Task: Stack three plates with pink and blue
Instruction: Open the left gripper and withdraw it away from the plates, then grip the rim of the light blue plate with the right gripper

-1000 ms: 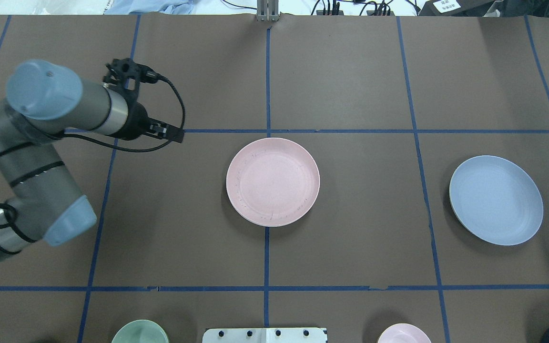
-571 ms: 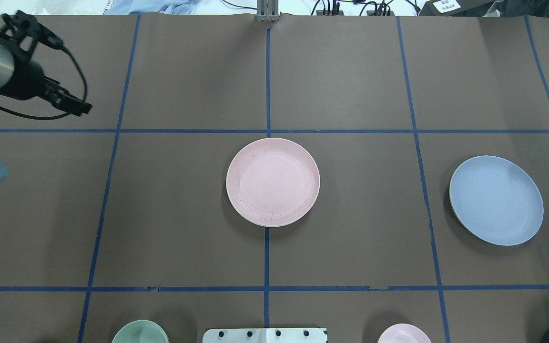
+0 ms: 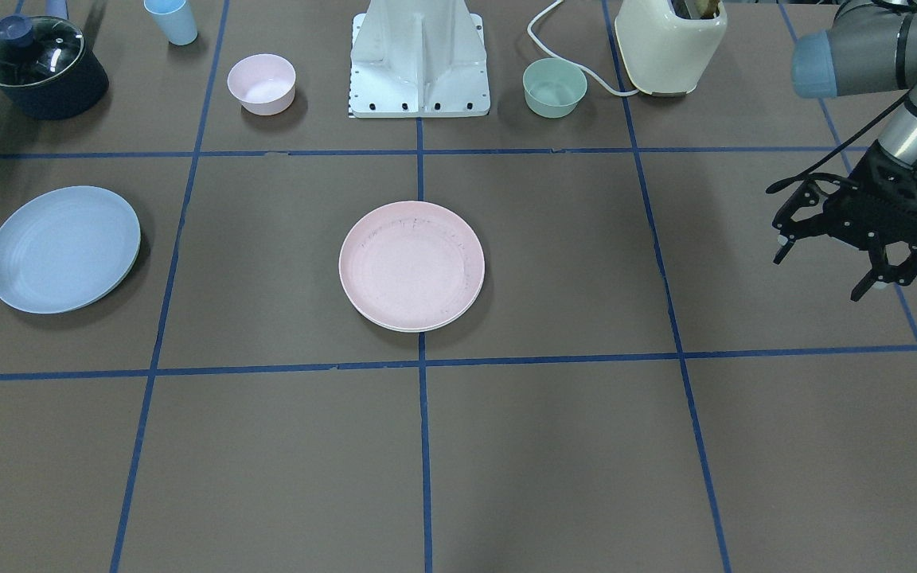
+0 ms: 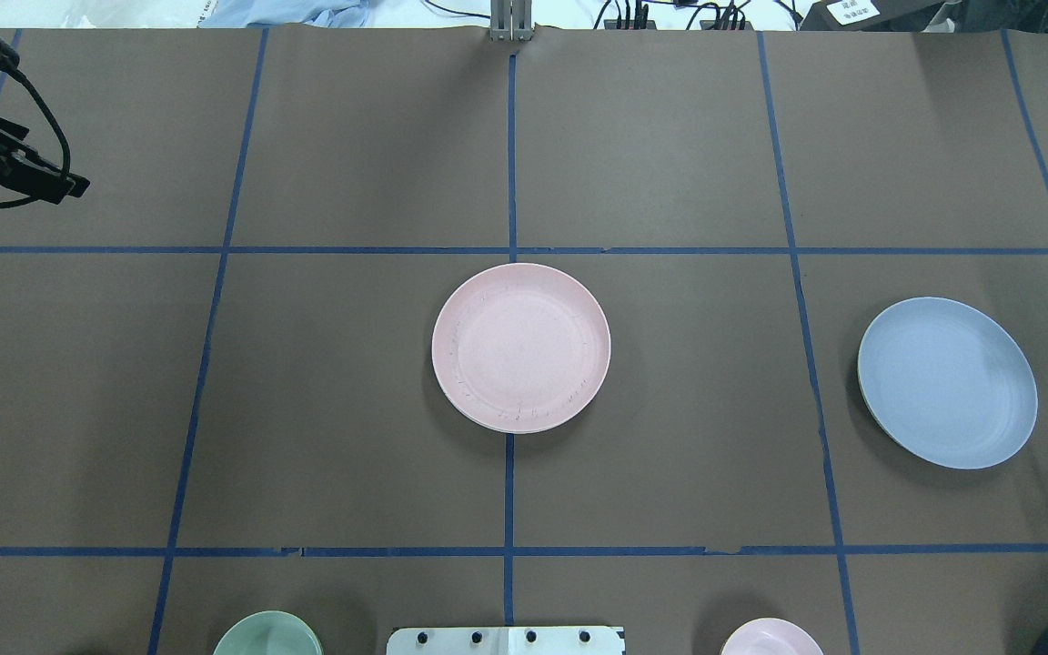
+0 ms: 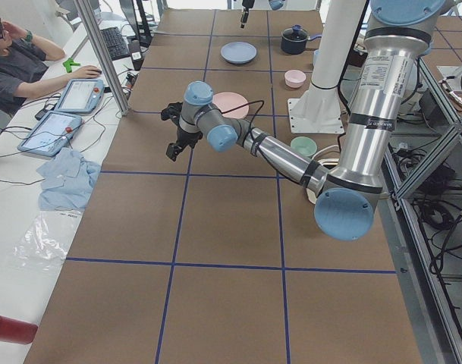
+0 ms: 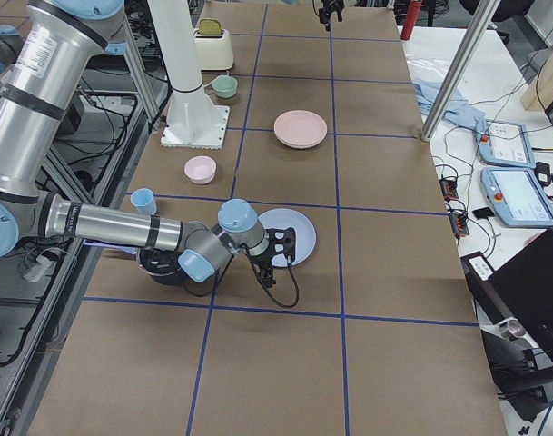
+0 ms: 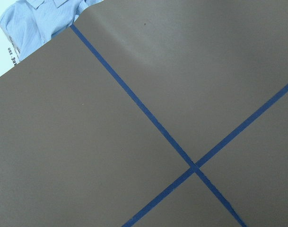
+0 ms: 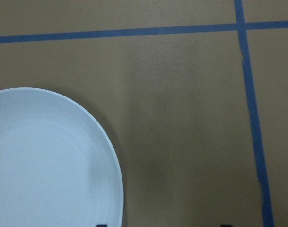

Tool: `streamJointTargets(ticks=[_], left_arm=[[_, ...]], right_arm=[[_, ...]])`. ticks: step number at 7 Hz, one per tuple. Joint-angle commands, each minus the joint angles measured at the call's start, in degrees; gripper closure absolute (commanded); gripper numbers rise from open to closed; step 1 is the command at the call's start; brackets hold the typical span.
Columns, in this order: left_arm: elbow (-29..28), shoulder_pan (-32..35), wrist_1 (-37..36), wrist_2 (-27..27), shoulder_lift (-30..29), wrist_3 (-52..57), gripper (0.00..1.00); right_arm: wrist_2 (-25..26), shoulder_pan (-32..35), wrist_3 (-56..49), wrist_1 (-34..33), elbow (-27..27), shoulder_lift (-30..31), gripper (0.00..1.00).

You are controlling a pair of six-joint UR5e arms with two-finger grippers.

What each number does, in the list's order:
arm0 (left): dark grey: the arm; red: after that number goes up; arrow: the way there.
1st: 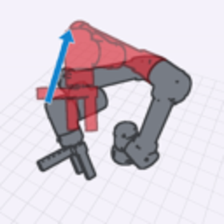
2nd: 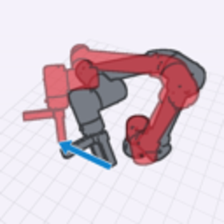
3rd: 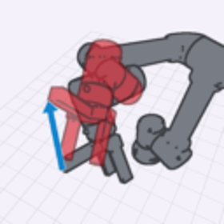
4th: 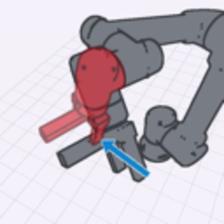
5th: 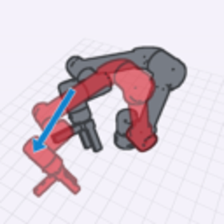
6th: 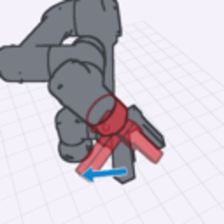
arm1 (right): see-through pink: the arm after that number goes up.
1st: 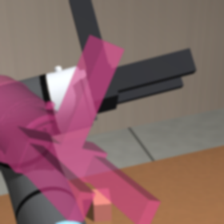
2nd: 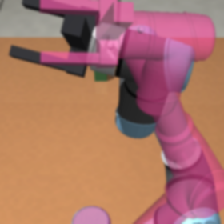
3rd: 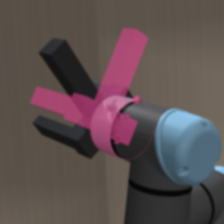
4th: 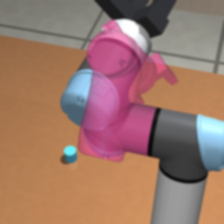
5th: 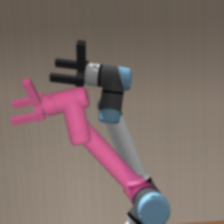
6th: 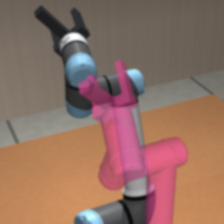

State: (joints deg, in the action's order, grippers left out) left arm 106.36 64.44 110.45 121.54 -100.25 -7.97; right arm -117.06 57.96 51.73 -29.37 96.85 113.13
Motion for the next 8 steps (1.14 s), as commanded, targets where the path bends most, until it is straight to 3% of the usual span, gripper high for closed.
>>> streamJointTargets(ticks=[1, 2, 3, 4, 5, 8], left_arm=[[0.07, -0.01, 0.29, 0.01, 0.06, -0.2, 0.0], [0.07, -0.01, 0.29, -0.07, 0.06, -0.37, 0.0], [0.07, -0.1, 0.29, 0.01, 0.06, -0.38, 0.0], [-0.01, -0.1, 0.29, -0.07, 0.06, -0.46, 0.0], [-0.02, -0.1, 0.37, -0.07, 0.06, -0.55, 0.0], [-0.36, -0.28, 0.38, -0.07, -0.03, -1.43, 0.0]], right_arm=[[6.03, -8.01, 5.04, 1.16, -0.52, -2.03, 0.25], [6.75, -9.61, 5.04, 1.25, -1.31, -2.12, 0.3], [6.76, -10.15, 4.96, 1.16, -1.49, -2.03, 0.69], [6.76, -10.67, 4.96, 1.25, -1.84, -1.95, 0.79], [6.76, -10.59, 4.96, 1.25, -2.01, -1.95, 1.0], [5.45, -9.89, 4.96, 0.99, 2.7, -2.12, 1.0]])
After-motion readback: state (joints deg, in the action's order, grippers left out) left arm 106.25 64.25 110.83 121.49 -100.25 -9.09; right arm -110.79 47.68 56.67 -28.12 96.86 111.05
